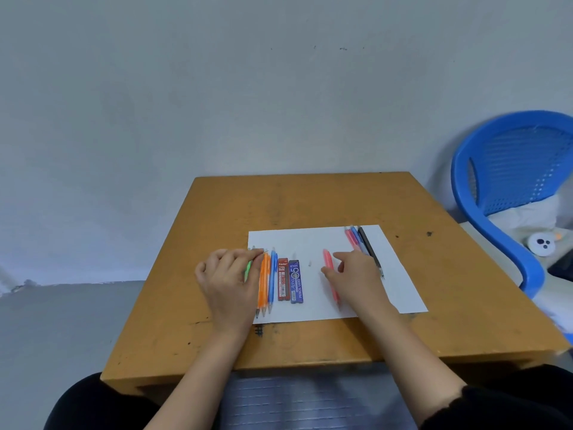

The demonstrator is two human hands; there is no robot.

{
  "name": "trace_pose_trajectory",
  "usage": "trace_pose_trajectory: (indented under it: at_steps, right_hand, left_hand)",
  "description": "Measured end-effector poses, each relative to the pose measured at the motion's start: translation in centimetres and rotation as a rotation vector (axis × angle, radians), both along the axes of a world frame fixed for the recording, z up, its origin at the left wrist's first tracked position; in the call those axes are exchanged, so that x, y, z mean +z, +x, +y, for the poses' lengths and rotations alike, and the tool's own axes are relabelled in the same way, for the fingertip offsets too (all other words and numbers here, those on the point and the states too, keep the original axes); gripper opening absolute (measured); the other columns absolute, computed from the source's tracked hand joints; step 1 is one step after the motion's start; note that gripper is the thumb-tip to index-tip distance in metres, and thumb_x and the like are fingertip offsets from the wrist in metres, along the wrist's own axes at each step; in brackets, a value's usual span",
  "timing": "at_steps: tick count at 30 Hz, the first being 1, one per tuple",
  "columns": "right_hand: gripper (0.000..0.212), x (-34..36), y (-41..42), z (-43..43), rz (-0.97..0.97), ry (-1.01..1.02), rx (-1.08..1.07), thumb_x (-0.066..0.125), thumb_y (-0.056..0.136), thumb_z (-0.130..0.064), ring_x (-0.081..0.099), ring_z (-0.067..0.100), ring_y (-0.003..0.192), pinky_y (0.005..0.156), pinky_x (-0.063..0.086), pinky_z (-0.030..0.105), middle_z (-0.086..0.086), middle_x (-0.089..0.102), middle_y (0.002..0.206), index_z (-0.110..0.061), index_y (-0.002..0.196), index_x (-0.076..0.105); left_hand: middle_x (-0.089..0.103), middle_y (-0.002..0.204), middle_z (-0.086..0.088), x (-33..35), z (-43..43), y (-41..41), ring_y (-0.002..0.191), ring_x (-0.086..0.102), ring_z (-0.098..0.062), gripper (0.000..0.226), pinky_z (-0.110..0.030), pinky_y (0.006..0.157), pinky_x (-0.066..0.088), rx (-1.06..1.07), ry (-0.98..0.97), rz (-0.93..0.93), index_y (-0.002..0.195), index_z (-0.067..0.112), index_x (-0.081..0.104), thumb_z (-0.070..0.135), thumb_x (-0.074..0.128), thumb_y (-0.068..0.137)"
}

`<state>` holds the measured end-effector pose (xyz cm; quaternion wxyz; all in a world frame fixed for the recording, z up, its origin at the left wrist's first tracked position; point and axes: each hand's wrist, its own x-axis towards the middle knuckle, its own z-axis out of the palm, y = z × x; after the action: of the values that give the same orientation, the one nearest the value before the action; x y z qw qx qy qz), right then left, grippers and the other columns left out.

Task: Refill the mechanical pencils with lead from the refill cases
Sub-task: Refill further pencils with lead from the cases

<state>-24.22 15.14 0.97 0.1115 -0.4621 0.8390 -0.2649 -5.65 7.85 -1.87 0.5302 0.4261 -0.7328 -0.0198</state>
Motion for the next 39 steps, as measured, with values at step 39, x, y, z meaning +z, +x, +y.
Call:
trace_pose_trajectory:
  at_steps: [39]
  right_hand:
    - [0.031,-3.4,-1.6,-1.8,0.285,-0.697,0.309,0.049,0.091,-0.02,0.056,0.016,0.086,0.075,0.047,0.021,0.008,0.063,0.092,-0.005,0.109,0.07]
  left_hand:
    - [0.067,0.085,0.007,-0.3,0.0,-2.8,0.097,0.051,-0.015,0.013,-0.039,0.089,0.024,0.083,-0.181,-0.072,0.083,0.027,0.076,0.029,0.063,0.085]
